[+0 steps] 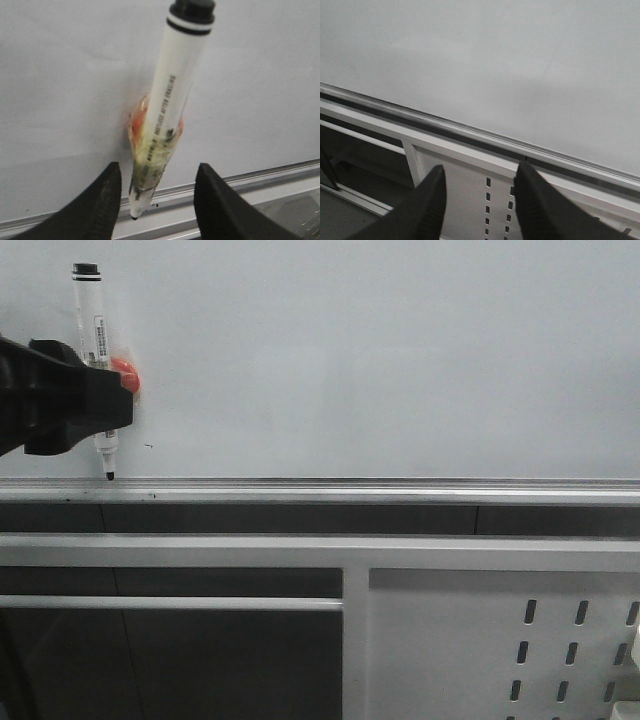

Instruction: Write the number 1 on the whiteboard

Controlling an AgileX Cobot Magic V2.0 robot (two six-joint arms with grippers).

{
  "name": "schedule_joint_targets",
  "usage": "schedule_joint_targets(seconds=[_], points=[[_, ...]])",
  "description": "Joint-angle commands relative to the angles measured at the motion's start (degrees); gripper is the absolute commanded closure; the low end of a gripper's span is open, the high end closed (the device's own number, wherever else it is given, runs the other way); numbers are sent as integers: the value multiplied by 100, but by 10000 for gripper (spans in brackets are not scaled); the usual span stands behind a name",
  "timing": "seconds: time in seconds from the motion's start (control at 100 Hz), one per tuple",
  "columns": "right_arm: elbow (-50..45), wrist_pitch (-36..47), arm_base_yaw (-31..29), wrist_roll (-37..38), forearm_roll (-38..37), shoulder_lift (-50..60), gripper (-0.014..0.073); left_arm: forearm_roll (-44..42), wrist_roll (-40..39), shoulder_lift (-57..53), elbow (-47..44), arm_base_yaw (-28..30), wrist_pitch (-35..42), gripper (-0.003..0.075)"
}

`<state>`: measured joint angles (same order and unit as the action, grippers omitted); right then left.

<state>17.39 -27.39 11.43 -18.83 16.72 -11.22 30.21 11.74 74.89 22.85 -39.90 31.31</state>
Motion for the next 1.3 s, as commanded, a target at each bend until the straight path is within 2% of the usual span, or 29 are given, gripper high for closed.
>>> schedule_joint_targets(seconds=[0.0,0.35,0.42,0.71,0.87,1.02,1.11,1.16,1.29], points=[[152,472,-8,-57,-21,-109,304,-63,-68,14,248,-25,440,404],[152,472,-8,-57,-21,-109,304,10,-68,207,365,-25,429,414],[152,472,-8,-57,-21,-109,304,19,-68,207,365,-25,405,455],[152,472,-8,-57,-21,-109,304,19,-68,207,365,-25,460,741],[152,460,-8,-57,-21,-109,304,-92,-68,140,365,-38,273,740],[166,276,-8,-57,29,-109,304,-867,-68,-217,365,-38,-403,740],[359,31,-8,-92,341,-109,304,-1301,-68,-628,365,-168,-876,740],[521,-57,-8,-374,708,-109,307,-1522,-68,-870,365,-285,-1055,740],[1062,-469,-8,-2147,2415,-234,307,-2059,-68,-1432,393,-661,-1412,740]])
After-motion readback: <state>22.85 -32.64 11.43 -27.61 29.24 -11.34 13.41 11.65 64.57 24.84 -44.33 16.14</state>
